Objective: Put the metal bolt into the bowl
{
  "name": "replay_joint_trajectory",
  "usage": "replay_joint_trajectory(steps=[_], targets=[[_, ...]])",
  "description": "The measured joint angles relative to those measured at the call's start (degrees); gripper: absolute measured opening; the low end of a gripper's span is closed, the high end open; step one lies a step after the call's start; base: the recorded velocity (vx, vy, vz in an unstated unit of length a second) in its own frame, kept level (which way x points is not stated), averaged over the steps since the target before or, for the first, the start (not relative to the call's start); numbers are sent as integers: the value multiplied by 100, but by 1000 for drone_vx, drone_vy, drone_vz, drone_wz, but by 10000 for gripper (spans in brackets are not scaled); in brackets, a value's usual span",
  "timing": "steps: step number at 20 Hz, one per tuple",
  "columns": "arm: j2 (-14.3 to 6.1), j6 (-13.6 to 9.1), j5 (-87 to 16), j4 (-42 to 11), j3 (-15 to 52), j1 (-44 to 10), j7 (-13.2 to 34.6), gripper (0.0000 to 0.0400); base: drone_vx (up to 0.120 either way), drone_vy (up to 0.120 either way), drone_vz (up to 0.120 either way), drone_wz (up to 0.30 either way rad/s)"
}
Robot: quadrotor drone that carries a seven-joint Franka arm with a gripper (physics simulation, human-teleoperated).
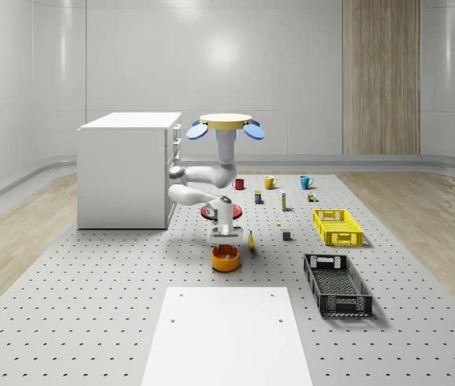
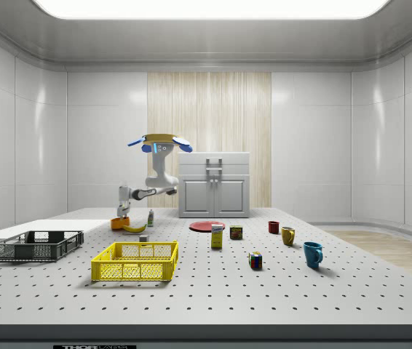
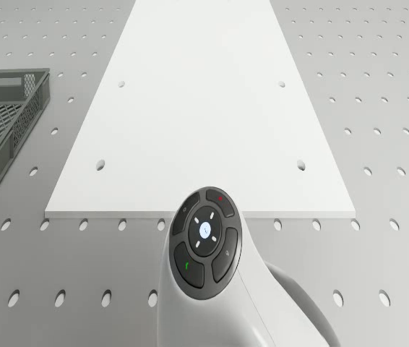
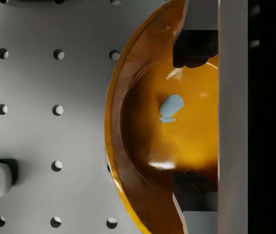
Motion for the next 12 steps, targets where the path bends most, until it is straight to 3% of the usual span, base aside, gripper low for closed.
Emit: replay_joint_trajectory(steps=[2, 4, 12], targets=[[10, -29, 36, -18, 41, 8, 1, 355, 0, 0, 0, 0], [95, -116, 111, -20, 111, 155, -335, 370, 0, 0, 0, 0], [127, -295, 335, -151, 397, 134, -45, 396, 0, 0, 0, 0]])
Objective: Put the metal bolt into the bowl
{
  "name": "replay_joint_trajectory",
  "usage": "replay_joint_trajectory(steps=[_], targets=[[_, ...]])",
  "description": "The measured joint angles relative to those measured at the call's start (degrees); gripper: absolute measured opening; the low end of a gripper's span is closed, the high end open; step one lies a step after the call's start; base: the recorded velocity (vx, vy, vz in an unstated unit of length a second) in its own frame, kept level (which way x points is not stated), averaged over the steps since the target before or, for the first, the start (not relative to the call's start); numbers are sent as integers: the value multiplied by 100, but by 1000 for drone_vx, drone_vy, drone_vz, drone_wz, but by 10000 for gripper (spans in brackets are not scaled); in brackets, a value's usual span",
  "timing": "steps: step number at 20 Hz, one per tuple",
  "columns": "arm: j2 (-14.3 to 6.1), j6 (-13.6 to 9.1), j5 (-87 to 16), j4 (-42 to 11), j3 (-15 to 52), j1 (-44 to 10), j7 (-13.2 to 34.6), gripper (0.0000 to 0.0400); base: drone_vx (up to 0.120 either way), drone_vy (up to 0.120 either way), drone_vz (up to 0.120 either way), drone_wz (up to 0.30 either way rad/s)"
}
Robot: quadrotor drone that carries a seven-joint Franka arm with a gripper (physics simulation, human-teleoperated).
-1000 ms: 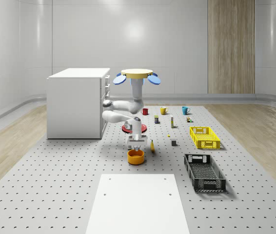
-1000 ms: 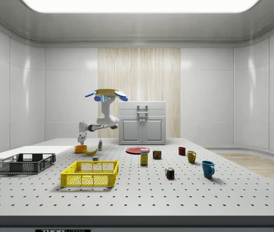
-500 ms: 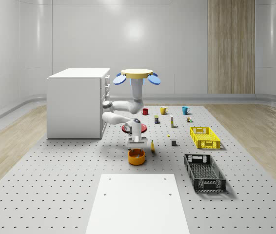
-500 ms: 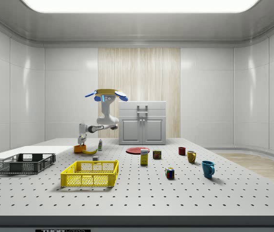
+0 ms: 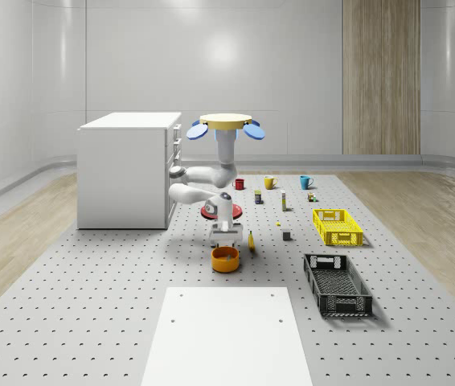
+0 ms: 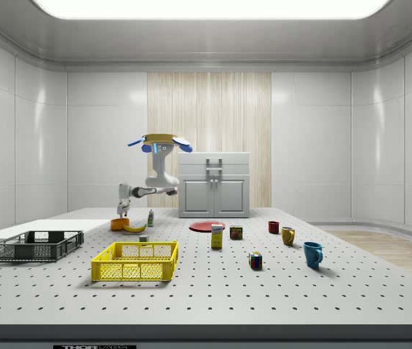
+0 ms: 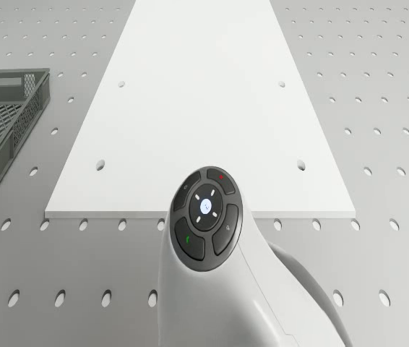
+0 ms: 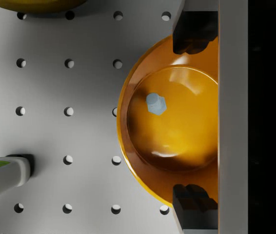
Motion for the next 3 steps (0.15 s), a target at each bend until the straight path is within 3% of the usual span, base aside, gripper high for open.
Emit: replay_joint_trajectory(steps=[3], targets=[[1, -24, 45, -18, 52, -2, 33, 398, 0, 0, 0, 0]])
